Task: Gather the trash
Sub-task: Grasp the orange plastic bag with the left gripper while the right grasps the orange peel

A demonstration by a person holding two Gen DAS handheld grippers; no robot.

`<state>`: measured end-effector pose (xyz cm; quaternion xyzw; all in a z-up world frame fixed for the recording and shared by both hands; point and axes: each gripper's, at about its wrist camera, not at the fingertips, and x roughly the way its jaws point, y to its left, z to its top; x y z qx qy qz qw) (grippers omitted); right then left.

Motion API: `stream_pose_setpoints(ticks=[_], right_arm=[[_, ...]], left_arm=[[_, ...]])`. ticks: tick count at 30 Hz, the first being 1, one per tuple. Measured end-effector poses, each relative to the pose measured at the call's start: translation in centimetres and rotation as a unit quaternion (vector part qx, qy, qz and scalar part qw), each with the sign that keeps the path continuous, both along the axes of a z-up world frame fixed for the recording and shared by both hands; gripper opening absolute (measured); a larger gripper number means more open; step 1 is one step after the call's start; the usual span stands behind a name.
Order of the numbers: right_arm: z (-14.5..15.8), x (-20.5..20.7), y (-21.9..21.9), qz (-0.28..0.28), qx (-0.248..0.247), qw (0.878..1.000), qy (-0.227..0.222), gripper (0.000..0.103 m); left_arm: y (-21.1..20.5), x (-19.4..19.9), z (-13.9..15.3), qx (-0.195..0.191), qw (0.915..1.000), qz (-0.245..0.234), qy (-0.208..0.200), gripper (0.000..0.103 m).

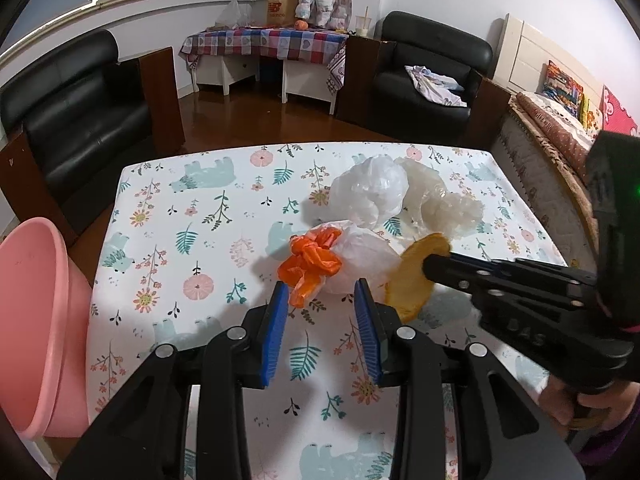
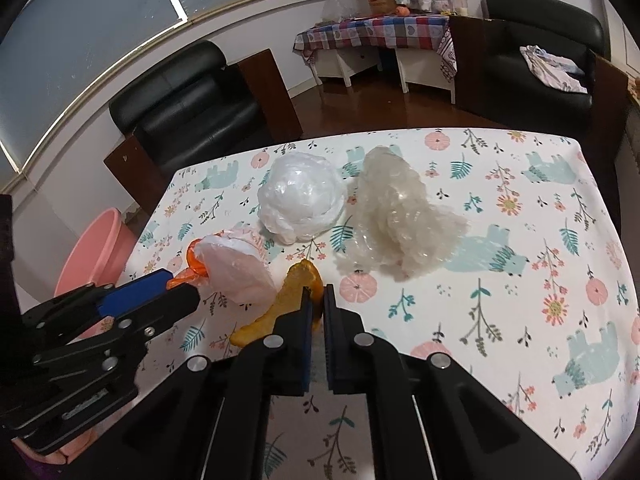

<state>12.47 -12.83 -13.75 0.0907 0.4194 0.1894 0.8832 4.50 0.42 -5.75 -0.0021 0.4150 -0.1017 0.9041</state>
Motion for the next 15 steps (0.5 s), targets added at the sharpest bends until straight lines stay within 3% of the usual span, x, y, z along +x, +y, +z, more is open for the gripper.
stream_pose_setpoints(ticks=[13,14,15], right_arm=[[0.7,-1.8,-2.3,-0.013,0.017,1.000,0.002,0.005],[0.7,-2.0,-2.4,-0.013,0.017,1.000,0.001,0.005],[0.8,-2.0,-2.3,-0.013,0.017,1.000,0.001,0.005]], left_arm=[[-0.3,0.2,-0.7,0.009,0.9999,0.001,0.007,0.034],[-0.4,0.1,-0.7,0.009,0.9999,-0.001,0.008,0.032],[-0.5,0.0,-0.7,0.008,0.9999,-0.003,0.008,0.025]])
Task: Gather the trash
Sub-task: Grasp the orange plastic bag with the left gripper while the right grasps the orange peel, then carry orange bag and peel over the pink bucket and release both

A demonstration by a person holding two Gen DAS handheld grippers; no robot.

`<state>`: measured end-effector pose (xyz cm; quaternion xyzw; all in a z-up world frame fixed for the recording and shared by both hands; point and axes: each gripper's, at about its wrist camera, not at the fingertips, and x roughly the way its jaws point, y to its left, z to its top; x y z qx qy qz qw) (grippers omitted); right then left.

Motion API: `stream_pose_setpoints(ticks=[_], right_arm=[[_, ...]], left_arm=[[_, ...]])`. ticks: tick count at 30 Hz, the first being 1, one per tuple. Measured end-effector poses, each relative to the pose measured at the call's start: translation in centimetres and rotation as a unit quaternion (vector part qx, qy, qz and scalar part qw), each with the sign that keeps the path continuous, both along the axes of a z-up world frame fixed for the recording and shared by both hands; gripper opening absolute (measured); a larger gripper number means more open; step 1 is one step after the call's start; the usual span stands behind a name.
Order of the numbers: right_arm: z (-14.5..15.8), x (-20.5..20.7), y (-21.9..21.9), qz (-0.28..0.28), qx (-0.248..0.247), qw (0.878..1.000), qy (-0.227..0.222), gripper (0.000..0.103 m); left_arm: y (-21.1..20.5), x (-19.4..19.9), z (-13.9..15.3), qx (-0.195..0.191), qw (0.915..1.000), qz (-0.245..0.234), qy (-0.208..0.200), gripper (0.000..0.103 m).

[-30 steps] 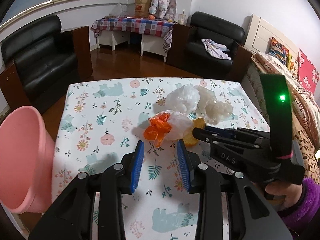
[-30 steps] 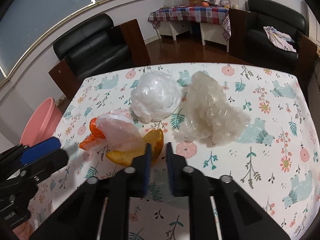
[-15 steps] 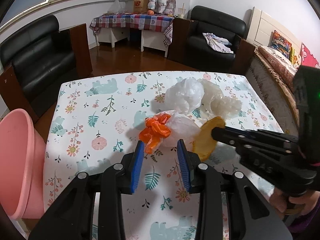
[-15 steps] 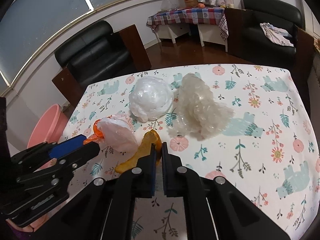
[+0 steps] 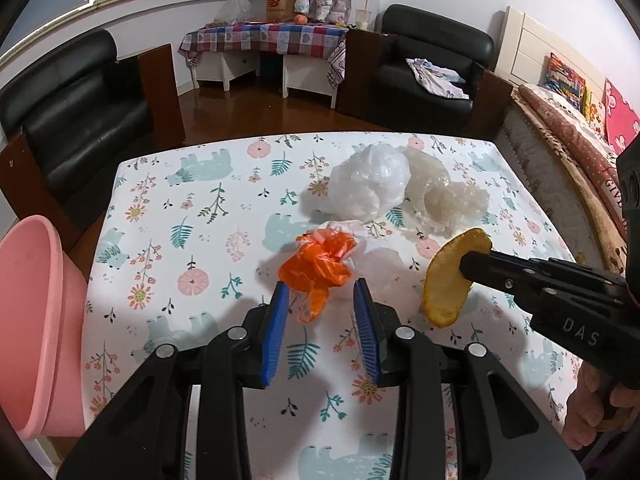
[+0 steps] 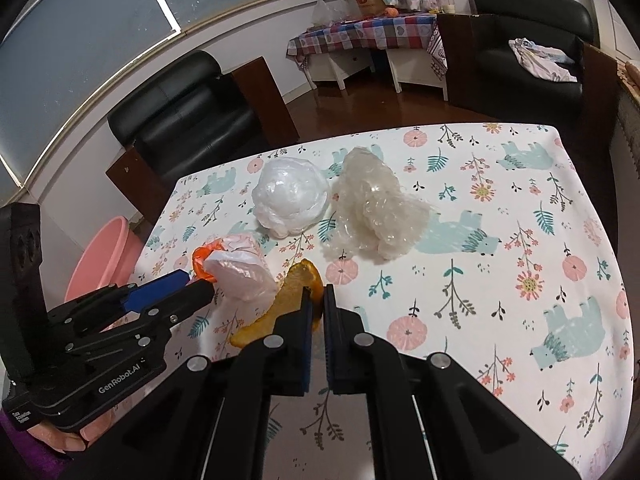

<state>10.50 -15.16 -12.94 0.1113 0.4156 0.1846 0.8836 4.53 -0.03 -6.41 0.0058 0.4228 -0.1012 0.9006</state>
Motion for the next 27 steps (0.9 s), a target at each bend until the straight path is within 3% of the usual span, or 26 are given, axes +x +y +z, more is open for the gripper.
stream_pose_setpoints(ticks=[4,11,27], right_arm=[[0.4,-0.4,-0.1,-0.002,0.002,1.000,-0.005,0.005],[0.8,-1.0,-0.5,-0.003,0.004,1.000,-0.009,0.005],[2.8,-3.0,-0.3,0.004,0.002,0.999,-0.034,0.005]], left_arm=[[0.1,0.0,-0.1,-0.005,1.0000,0.003,0.006,0.013],[0.0,-0.3,-0.1,-0.010,0.9999,0.007,0.009,0.007],[0.8,-3.4,3.7,-0.016,0.9987,0.034,-0.035,0.005]])
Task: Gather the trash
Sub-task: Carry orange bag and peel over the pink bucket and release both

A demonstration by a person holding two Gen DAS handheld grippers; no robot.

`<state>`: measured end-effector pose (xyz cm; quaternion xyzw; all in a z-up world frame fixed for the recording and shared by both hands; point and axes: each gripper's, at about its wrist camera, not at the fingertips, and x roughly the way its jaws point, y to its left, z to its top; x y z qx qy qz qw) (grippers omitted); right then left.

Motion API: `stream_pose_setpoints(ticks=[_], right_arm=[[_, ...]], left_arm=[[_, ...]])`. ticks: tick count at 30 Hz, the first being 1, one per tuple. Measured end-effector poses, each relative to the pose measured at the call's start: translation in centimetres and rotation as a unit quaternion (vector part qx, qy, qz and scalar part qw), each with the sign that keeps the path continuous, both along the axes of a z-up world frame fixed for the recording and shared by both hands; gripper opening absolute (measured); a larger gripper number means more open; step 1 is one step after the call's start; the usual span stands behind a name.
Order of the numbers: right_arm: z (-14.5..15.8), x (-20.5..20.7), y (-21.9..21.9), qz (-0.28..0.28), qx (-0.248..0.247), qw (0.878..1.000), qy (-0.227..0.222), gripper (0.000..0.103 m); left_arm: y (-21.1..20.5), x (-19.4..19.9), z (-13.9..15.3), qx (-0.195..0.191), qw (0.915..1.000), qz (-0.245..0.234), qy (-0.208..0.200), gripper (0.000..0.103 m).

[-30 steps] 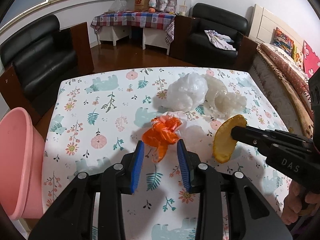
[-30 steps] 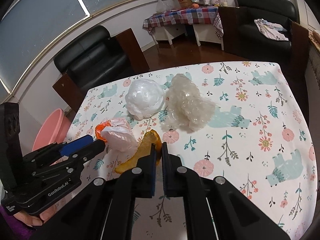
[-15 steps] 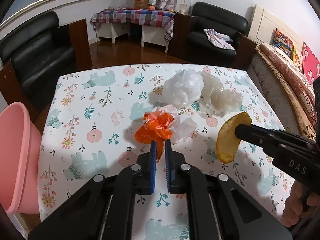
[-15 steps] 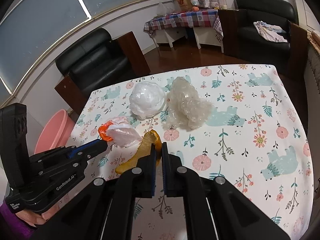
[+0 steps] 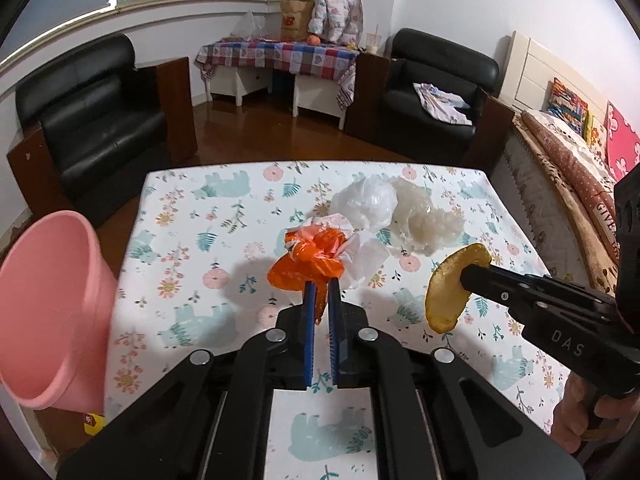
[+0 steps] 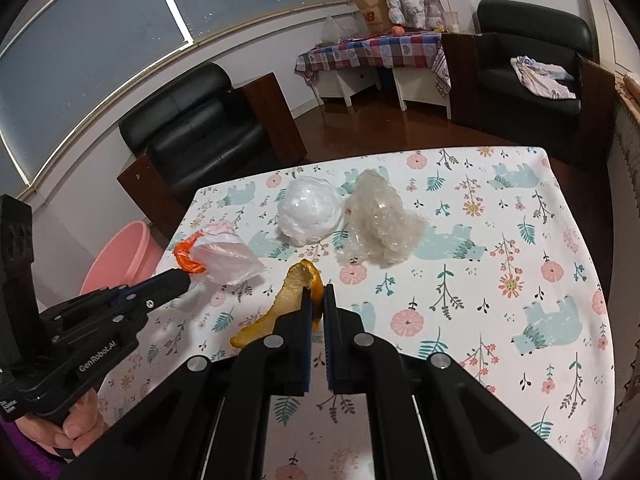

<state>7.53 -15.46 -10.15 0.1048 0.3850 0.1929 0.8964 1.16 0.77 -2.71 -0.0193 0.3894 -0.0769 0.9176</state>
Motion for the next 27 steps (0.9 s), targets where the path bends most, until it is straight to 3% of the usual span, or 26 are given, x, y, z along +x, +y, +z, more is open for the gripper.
stream_pose_setpoints(ticks=[15,27], right_arm=[[3.1,-1.0,5.3,0.055,-0.008,0.998,-0.029,0.005],[5.6,-1.1,10.8,0.102,-0.012,0.993,-0.051,0.005]], left_arm=[[4.0,-3.1,3.5,0.016,0.9966,0.065,-0.049,0.005],[9.5,-5.4,5.0,0.002,0.9889,0.128,-0.076,0.005]])
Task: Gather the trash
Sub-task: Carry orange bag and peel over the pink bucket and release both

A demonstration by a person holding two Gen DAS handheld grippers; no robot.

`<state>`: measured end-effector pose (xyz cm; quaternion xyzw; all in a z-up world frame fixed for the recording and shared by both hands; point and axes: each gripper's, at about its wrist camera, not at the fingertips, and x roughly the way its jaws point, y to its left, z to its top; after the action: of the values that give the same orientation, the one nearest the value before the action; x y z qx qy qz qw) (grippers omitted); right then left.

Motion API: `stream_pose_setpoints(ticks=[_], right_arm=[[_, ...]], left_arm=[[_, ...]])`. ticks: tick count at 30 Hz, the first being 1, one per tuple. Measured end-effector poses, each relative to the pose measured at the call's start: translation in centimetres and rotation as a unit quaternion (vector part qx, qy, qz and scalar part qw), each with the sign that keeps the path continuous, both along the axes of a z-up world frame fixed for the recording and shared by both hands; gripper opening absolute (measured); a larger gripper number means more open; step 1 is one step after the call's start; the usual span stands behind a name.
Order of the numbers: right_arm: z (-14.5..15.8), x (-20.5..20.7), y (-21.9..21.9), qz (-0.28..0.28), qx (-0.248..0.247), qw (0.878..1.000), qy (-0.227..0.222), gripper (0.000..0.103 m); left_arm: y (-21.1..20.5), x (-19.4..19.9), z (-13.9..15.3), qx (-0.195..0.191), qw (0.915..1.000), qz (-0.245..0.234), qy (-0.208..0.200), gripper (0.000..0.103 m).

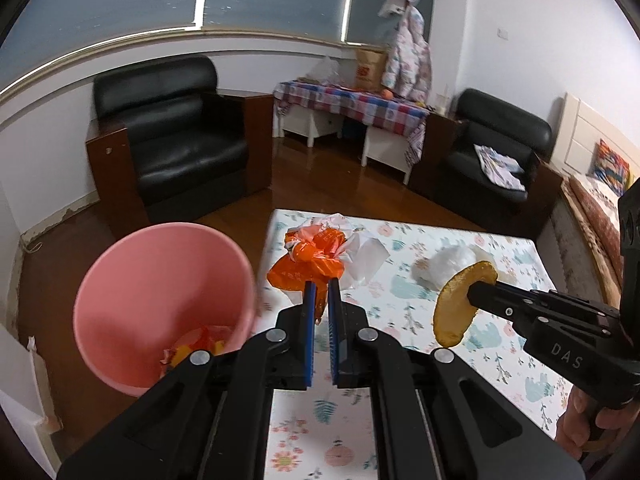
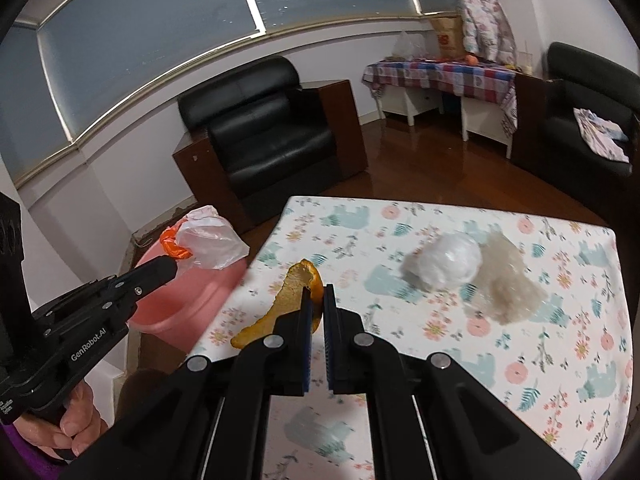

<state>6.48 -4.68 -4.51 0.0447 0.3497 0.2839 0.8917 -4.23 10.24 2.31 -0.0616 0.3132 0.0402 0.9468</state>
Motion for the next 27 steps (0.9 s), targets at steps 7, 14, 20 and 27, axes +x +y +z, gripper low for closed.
stream_pose_setpoints(ticks=[7,14,20,27], right_arm=[[1.4,0.2,3.5,0.028,-0.002,1.000,-0.014,0.005],[2.5,0.4,8.1,0.065,-0.008,0.997,-0.032,0.005],[2.4,0.8,12.4,0.096,-0.020,0.994,-0.041,0.005],[1.5,1.7,17.0,0.128,-0.029,0.991,-0.034,0.005]], left_arm=[[3.6,-1.4,0.6,-0.005,0.9992,0.038,-0.016,0.005],[6.7,-2.4,0.8,-0.009,0.9971,0.073,-0.021,0.005],[9.5,-3.1,0.1,-0.017,0.9943,0.104,-0.018,0.005],[11.7,-3.5,-1.1,-0.020,0.9916,0.127,-0.008,0.005]])
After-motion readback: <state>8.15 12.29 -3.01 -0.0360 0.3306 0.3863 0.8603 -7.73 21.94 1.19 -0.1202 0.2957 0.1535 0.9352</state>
